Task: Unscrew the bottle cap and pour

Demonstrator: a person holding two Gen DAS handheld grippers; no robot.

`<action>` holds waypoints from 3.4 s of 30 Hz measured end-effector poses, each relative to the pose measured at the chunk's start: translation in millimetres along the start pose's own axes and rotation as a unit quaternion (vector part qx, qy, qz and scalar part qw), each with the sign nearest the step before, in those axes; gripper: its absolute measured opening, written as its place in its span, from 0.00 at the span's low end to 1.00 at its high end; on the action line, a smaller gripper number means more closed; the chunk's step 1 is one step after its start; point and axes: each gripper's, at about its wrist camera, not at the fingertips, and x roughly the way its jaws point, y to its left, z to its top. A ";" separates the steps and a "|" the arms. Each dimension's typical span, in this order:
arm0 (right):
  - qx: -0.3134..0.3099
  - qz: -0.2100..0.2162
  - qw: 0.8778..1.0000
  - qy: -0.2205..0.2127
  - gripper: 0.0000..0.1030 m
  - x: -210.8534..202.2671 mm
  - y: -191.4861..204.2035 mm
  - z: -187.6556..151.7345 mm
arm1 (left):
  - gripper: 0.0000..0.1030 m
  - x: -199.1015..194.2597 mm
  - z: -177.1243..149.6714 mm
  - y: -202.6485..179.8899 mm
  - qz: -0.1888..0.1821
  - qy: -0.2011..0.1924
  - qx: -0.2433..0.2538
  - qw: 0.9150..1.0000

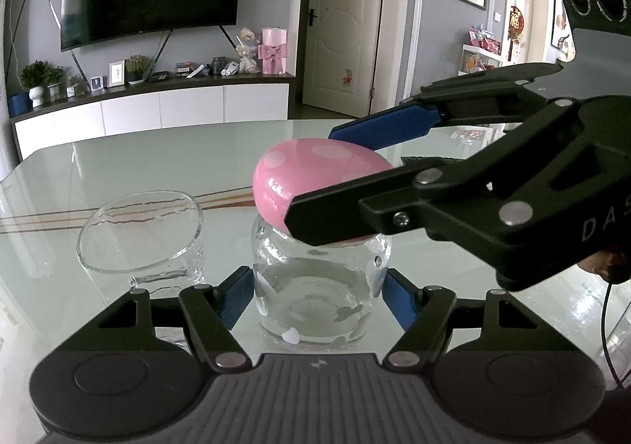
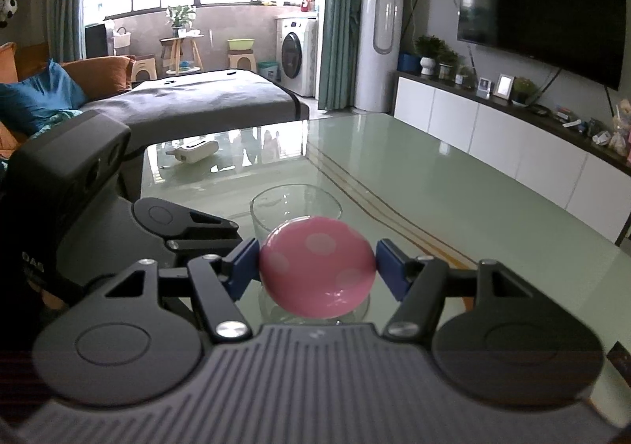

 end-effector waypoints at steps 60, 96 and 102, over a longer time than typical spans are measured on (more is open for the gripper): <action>0.071 -0.212 0.974 0.017 0.64 24.1 60.2 -3.1 | 0.72 -2.2 2.0 1.5 0.000 0.007 0.000 1.000; 0.013 -0.054 0.998 0.011 0.64 2.3 24.0 -0.6 | 0.72 -1.8 13.0 1.8 -0.004 0.009 -0.002 1.000; 0.008 -0.036 0.999 0.006 0.64 -1.3 18.2 0.2 | 0.72 -1.7 13.9 2.1 -0.004 0.010 -0.002 1.000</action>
